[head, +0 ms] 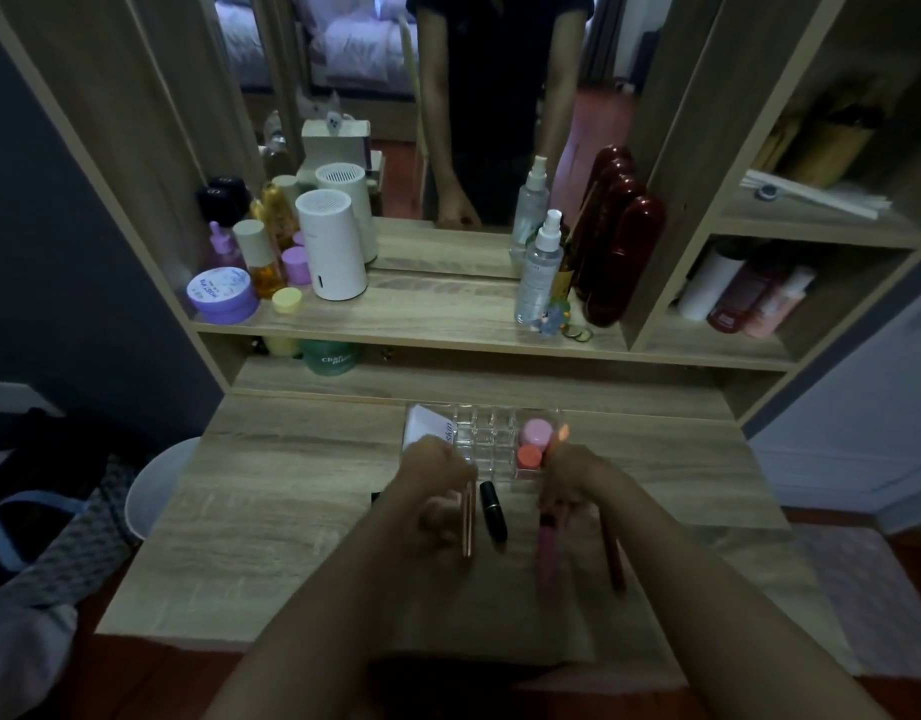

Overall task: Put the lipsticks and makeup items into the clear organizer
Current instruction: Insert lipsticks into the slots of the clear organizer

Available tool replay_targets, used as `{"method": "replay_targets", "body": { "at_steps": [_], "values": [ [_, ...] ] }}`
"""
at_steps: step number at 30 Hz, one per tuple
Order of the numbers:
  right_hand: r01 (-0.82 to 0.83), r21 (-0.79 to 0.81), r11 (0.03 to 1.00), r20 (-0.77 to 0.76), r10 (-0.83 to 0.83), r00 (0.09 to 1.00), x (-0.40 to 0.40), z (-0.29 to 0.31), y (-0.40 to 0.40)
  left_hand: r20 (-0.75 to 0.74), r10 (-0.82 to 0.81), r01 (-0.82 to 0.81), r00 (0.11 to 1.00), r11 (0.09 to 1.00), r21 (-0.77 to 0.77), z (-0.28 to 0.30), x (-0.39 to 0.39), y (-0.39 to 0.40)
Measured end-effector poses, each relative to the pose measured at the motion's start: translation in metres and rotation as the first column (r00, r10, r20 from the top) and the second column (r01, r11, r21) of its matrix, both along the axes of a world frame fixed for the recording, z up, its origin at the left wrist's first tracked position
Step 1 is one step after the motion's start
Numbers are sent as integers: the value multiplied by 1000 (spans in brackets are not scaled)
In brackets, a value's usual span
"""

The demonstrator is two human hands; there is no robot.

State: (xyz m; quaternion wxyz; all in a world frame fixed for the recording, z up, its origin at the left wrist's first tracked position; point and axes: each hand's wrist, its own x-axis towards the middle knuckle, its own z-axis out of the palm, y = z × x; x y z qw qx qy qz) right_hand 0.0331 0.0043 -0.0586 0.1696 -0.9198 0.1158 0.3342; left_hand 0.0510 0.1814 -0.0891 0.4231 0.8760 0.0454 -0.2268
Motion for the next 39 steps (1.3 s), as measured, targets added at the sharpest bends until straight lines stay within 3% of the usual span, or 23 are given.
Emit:
{"method": "replay_targets", "body": {
  "at_steps": [3,7,11,14,19,29,39],
  "values": [
    [30,150,988,-43,-24,999,14,36,9,86,27,-14,996,988,-151,25,17,3],
    [121,237,964,145,-158,977,30,62,17,154,111,-64,982,958,-281,55,43,6],
    [147,188,971,474,-221,852,47,61,23,312,182,-117,932,970,-215,62,60,9],
    [190,211,959,548,-277,789,53,50,28,393,149,-101,908,985,-138,59,66,8],
    [170,186,968,589,-248,769,58,31,36,423,94,-65,901,994,-83,49,70,7],
    [93,88,992,543,-127,830,68,17,48,412,-21,20,911,1000,6,33,76,2],
    [34,40,999,512,-50,858,72,6,53,364,-71,85,929,996,-23,17,75,0]
  ]
}}
